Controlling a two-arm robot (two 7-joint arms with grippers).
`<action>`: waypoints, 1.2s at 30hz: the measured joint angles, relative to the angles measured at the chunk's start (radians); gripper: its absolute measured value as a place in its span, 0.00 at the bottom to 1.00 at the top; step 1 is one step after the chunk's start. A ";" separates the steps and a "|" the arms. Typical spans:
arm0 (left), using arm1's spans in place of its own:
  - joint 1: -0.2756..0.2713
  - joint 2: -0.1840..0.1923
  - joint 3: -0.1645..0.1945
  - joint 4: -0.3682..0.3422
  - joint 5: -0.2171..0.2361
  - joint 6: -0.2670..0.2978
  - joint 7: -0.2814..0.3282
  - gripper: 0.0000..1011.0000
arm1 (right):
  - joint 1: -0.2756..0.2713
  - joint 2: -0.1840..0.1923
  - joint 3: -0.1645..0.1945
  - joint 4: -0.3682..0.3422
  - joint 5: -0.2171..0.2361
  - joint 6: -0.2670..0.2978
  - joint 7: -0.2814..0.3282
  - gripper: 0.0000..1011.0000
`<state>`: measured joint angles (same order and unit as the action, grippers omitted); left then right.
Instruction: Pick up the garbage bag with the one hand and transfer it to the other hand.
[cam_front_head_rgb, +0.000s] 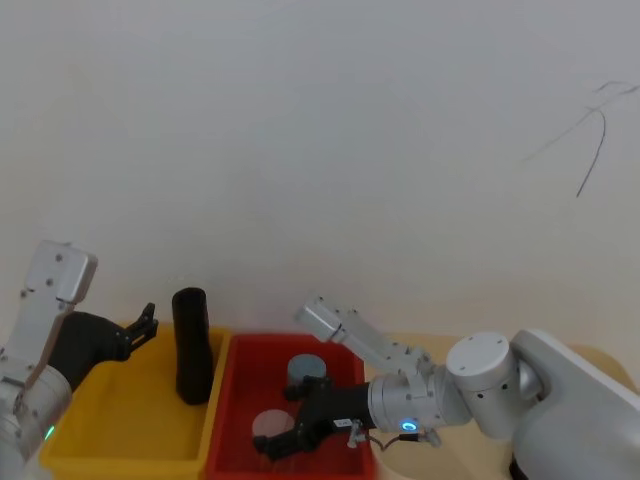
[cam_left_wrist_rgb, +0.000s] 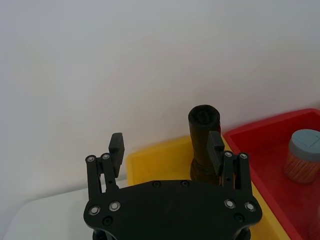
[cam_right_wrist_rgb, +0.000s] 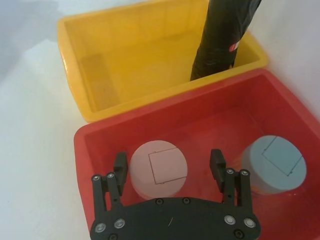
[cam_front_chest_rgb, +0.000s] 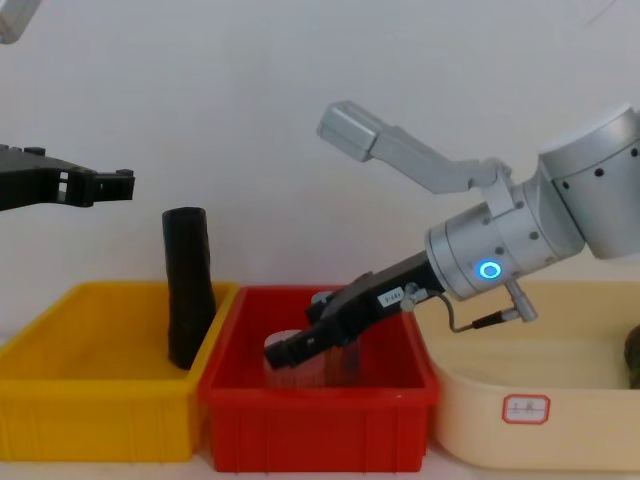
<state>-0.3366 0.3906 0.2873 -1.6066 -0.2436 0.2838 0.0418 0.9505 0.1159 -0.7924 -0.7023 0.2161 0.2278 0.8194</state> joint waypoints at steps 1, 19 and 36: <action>0.000 0.000 0.000 0.000 0.000 0.000 0.000 0.99 | 0.000 0.000 0.000 0.000 0.000 0.000 0.000 0.99; 0.000 0.000 0.000 0.000 0.000 0.000 0.000 0.99 | 0.022 -0.043 0.006 0.096 -0.009 -0.038 0.022 0.92; 0.000 0.000 0.000 0.000 0.000 0.000 0.000 0.99 | 0.023 -0.048 0.012 0.107 -0.012 -0.043 0.025 0.64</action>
<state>-0.3366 0.3906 0.2874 -1.6065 -0.2437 0.2838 0.0418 0.9731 0.0682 -0.7804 -0.5957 0.2045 0.1844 0.8447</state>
